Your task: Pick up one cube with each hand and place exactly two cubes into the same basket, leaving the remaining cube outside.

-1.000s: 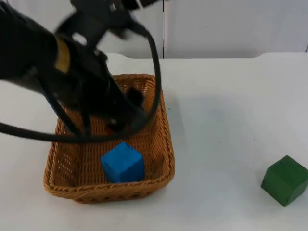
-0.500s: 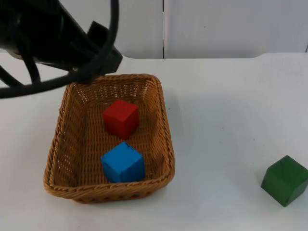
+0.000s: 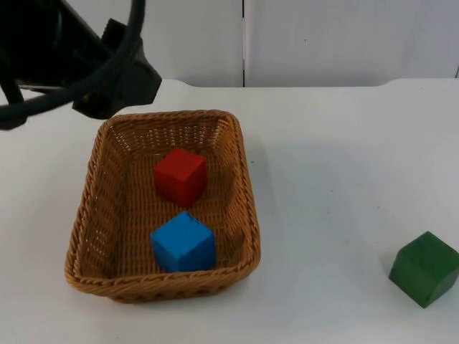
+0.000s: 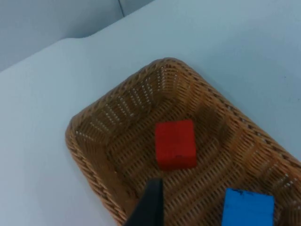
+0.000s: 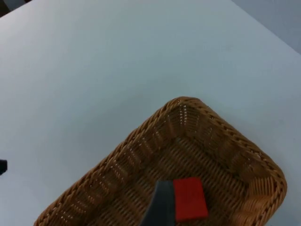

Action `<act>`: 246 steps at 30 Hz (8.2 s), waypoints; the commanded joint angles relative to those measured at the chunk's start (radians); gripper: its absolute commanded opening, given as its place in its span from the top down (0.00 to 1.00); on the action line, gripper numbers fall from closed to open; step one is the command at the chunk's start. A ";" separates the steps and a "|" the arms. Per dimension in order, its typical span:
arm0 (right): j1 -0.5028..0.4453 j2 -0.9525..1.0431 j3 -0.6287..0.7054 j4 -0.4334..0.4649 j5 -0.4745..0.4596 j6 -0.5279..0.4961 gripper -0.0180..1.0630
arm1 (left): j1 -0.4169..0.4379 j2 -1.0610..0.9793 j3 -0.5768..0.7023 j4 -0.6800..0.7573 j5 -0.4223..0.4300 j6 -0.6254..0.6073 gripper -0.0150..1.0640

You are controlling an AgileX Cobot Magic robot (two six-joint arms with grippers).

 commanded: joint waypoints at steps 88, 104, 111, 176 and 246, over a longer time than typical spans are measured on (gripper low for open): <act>0.002 -1.345 1.299 0.002 -0.297 0.019 0.32 | 0.001 -1.040 0.187 -0.506 0.503 0.378 0.21; 0.002 -1.583 1.299 -0.112 -0.071 0.135 0.32 | 0.001 -1.146 0.193 -0.436 0.643 0.303 0.21; 0.002 -1.738 1.369 -0.135 -0.028 0.189 0.32 | 0.001 -1.146 0.243 -0.436 0.644 0.303 0.21; 0.002 -1.984 1.486 -0.240 0.171 0.278 0.01 | 0.001 -1.146 0.269 -0.394 0.659 0.317 0.01; -0.356 -1.984 1.486 -0.232 0.169 0.322 0.01 | 0.001 -1.146 0.269 -0.394 0.659 0.317 0.01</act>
